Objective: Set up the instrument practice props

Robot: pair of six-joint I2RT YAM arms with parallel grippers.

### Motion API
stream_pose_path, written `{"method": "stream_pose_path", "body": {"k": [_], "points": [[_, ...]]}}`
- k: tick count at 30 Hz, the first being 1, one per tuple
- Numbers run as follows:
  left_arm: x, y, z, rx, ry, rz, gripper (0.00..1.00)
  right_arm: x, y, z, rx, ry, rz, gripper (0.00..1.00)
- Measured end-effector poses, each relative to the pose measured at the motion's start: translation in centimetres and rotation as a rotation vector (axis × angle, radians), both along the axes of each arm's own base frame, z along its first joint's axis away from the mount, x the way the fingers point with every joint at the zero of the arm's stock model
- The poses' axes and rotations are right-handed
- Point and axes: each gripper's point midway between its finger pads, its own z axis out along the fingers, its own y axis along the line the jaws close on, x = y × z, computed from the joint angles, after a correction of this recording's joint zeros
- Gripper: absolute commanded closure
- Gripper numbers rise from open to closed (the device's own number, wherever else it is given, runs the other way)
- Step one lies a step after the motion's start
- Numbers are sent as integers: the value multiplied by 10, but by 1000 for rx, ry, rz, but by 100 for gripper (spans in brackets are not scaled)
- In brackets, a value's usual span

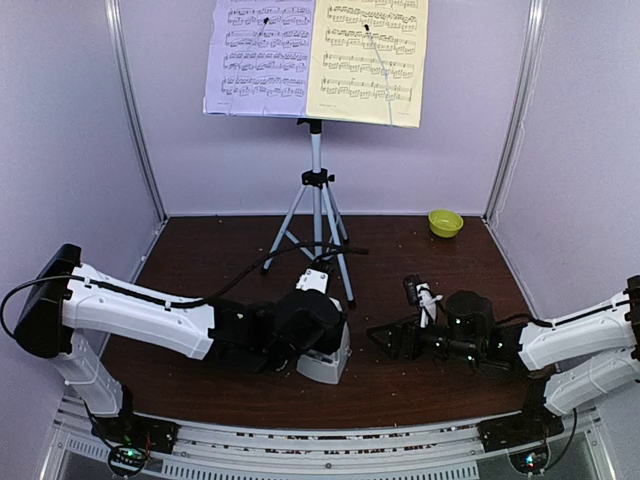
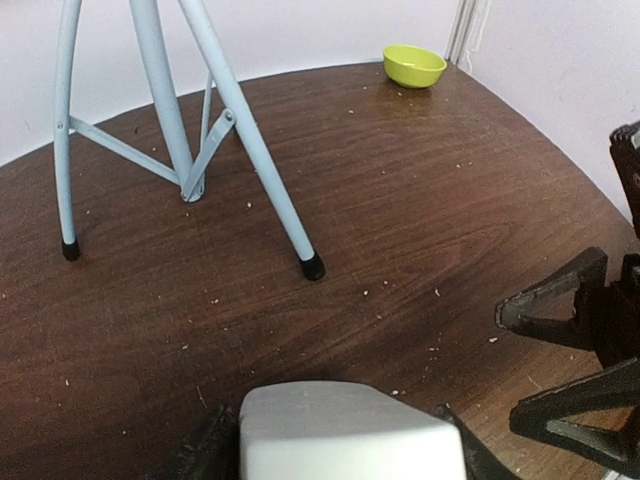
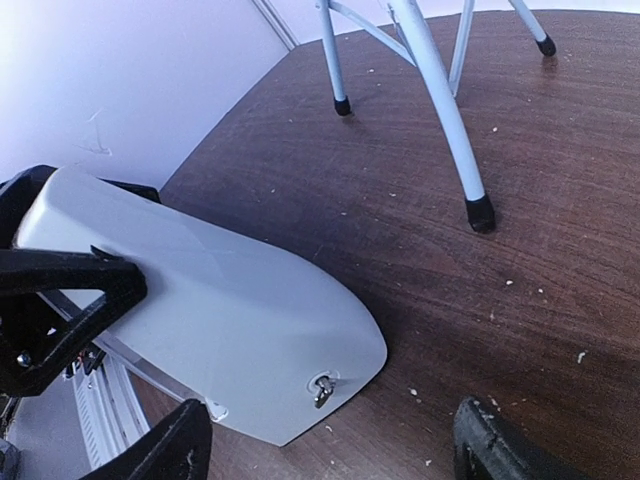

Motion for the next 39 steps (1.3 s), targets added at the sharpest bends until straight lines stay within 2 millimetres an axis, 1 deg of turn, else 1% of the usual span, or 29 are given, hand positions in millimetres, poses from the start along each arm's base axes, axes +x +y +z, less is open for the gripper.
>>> {"method": "stream_pose_path", "body": {"k": [4,9,12,15,18,22,27,30,34,36,39], "points": [[-2,4,4,71,-54,-60,98,-2,5,11,26,-38,33,19],[-1,12,14,270,-188,-128,100,-3,3,30,59,-125,47,23],[1,15,30,424,-284,-149,100,-3,1,34,53,-168,48,27],[4,14,57,501,-349,-143,100,0,0,36,27,-219,40,31],[7,13,81,520,-384,-130,100,3,-1,43,12,-282,19,35],[9,14,107,538,-399,-116,100,5,2,52,6,-362,-7,39],[9,15,133,524,-391,-108,100,1,18,49,-44,-426,-1,40],[9,16,148,491,-378,-95,100,1,32,54,-56,-466,-3,44],[7,18,156,462,-357,-90,100,0,45,69,-39,-525,-24,47],[6,18,155,454,-349,-91,100,-2,52,74,-31,-546,-24,48],[5,18,152,451,-331,-99,100,-1,66,80,-15,-563,-30,53]]}}
